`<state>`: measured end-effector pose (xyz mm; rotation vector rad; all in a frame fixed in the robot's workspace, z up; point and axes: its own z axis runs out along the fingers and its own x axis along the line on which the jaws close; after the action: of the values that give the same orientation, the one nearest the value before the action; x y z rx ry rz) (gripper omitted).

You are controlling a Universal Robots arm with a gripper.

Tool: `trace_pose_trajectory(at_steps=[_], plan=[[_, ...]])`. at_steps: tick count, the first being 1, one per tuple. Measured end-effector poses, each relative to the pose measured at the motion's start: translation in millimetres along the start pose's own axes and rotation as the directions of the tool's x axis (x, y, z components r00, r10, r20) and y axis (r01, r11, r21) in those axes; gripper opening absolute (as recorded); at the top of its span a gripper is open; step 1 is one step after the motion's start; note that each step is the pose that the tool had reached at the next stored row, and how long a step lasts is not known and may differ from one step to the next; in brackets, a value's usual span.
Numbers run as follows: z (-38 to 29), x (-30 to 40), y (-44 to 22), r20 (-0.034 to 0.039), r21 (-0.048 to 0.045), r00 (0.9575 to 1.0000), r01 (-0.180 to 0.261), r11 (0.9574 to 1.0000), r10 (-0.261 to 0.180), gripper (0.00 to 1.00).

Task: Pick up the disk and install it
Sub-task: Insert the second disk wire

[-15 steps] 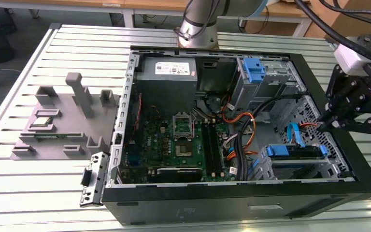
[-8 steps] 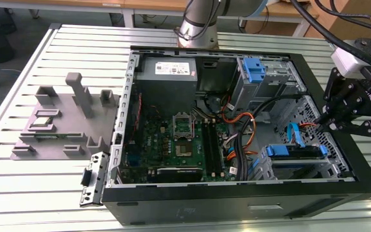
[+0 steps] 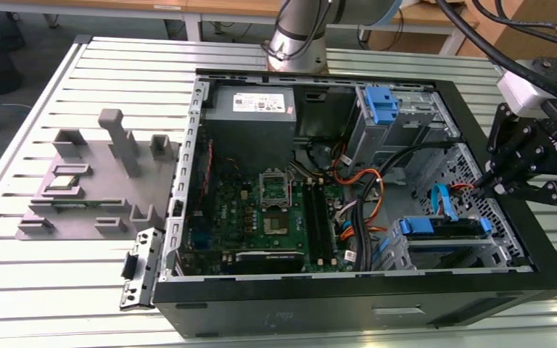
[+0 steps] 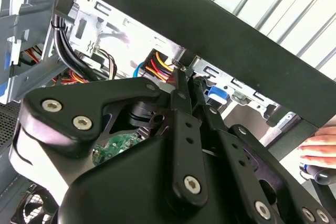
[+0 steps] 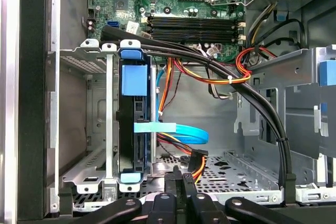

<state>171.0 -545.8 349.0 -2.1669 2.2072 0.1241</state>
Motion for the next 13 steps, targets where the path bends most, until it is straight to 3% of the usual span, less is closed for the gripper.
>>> trace_pose_trajectory(at_steps=[6,13], plan=[[0.1,-0.1,1.7,0.0000,0.0008,1.0000,0.000,1.0000,0.000,0.16],[0.1,4.9,19.8,-0.0011,0.0214,1.0000,0.002,0.9998,-0.002,0.16]])
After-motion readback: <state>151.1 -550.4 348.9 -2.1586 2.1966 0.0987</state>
